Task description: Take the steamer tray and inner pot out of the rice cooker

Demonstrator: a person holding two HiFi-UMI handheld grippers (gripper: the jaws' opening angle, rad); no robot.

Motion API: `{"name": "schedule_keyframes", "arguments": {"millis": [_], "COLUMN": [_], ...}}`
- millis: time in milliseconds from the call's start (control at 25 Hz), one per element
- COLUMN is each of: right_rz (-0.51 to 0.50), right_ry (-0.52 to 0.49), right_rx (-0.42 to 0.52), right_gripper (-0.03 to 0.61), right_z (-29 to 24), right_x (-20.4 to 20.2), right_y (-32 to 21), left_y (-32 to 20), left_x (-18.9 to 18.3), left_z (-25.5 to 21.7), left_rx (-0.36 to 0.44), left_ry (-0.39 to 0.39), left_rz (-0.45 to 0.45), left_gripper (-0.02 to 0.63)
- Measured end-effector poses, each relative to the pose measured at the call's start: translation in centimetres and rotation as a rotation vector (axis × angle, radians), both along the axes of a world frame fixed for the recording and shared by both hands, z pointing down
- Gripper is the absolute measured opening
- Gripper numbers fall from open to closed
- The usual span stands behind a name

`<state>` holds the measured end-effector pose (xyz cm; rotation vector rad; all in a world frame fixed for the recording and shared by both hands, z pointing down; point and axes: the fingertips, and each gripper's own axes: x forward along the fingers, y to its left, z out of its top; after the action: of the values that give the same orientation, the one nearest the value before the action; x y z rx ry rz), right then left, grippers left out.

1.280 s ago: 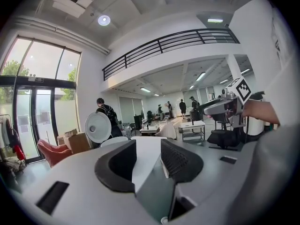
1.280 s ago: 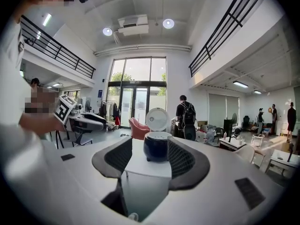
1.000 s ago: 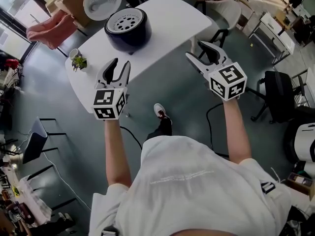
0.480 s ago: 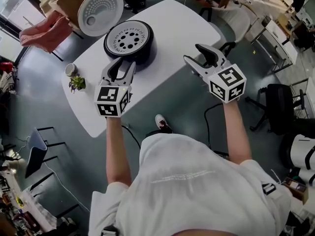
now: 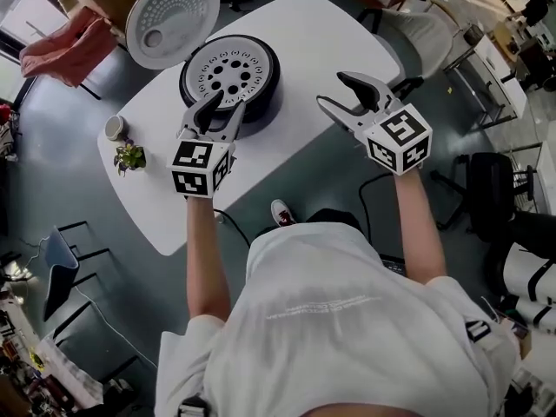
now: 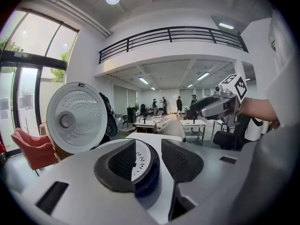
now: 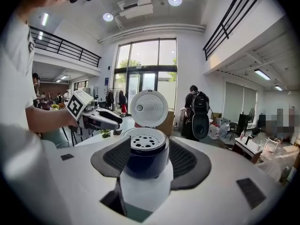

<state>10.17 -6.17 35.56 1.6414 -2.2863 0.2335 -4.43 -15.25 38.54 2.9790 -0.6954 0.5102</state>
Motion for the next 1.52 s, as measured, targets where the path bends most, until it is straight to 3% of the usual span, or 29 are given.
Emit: {"name": "schedule_keyframes", "arguments": {"millis": [480, 640, 840, 1000, 1200, 1520], "right_rz": [-0.048, -0.099, -0.178, -0.236, -0.319, -0.392], "right_ry": [-0.071, -0.097, -0.141, -0.173, -0.219, -0.253], "right_rx": [-0.068, -0.081, -0.115, -0.135, -0.191, -0.231], "right_gripper": [0.273, 0.273, 0.273, 0.273, 0.273, 0.273], "right_z": [2.8, 3.6, 4.8, 5.8, 8.4, 10.0], "right_x": [3.2, 4.6, 5.9, 6.4, 6.1, 6.2], "right_y": [-3.9, -6.3, -9.0, -11.1, -13.0, -14.9], "left_y": [-1.4, -2.8, -3.1, -3.2, -3.9, -3.9], "left_x": [4.8, 6.4, 9.0, 10.2, 9.7, 10.1], "left_z": [3.1, 3.8, 5.3, 8.0, 11.3, 12.3], "left_rx": [-0.055, -0.087, -0.131, -0.201, -0.299, -0.424], "left_ry": [-0.153, -0.185, -0.258, -0.390, -0.514, -0.548], "left_rz": [0.101, 0.091, 0.143, 0.196, 0.172, 0.222], "left_gripper": [0.215, 0.222, 0.264, 0.276, 0.276, 0.256]}}
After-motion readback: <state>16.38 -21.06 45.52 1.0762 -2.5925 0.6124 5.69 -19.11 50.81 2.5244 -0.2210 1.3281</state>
